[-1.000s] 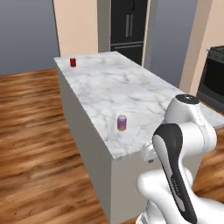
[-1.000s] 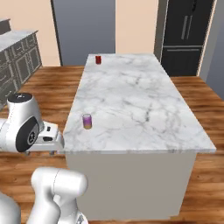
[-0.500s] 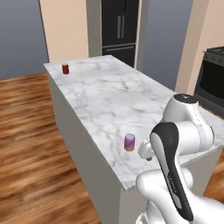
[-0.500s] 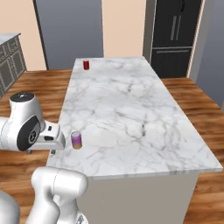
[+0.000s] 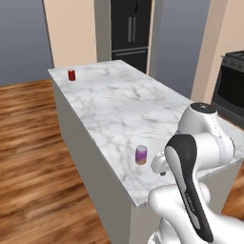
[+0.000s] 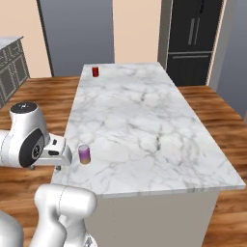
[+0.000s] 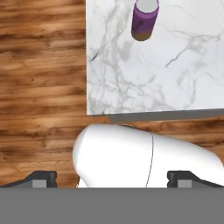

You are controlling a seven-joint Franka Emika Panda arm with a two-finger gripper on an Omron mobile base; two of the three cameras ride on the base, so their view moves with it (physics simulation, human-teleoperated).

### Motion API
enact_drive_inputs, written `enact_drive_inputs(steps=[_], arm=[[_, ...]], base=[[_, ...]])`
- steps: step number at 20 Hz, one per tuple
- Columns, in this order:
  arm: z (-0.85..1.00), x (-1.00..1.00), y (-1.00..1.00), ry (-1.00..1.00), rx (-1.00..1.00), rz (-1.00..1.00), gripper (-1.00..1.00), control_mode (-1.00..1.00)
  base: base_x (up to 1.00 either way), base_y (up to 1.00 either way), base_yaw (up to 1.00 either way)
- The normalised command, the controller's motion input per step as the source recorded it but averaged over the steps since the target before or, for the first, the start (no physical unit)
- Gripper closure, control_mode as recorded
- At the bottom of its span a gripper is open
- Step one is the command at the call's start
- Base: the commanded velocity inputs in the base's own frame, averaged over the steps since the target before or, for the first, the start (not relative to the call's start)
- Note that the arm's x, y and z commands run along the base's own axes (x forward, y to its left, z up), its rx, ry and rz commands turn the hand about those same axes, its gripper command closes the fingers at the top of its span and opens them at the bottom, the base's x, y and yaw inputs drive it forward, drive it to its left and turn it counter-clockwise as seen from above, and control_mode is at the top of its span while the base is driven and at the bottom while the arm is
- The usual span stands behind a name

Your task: Four empty soda cans are scattered around the kitchen. Gather all the cans and cluster them next to the stove for recycling.

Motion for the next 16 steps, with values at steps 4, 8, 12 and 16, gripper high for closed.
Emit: enact_drive_inputs(steps=[4, 8, 12, 16], arm=[[0.00, 0.00, 0.00, 0.00, 0.00, 0.00, -1.00, -1.00], [0.01, 0.14, 0.03, 0.06, 0.00, -0.03, -1.00, -1.00], [0.32, 0.95, 0.00, 0.38, 0.00, -0.05, -1.00, -1.00], [0.16, 0.77, -0.26, 0.42, 0.00, 0.00, -1.00, -1.00]], base=[[0.00, 0.00, 0.00], [0.00, 0.00, 0.00], [0.00, 0.00, 0.00], [0.00, 0.00, 0.00]])
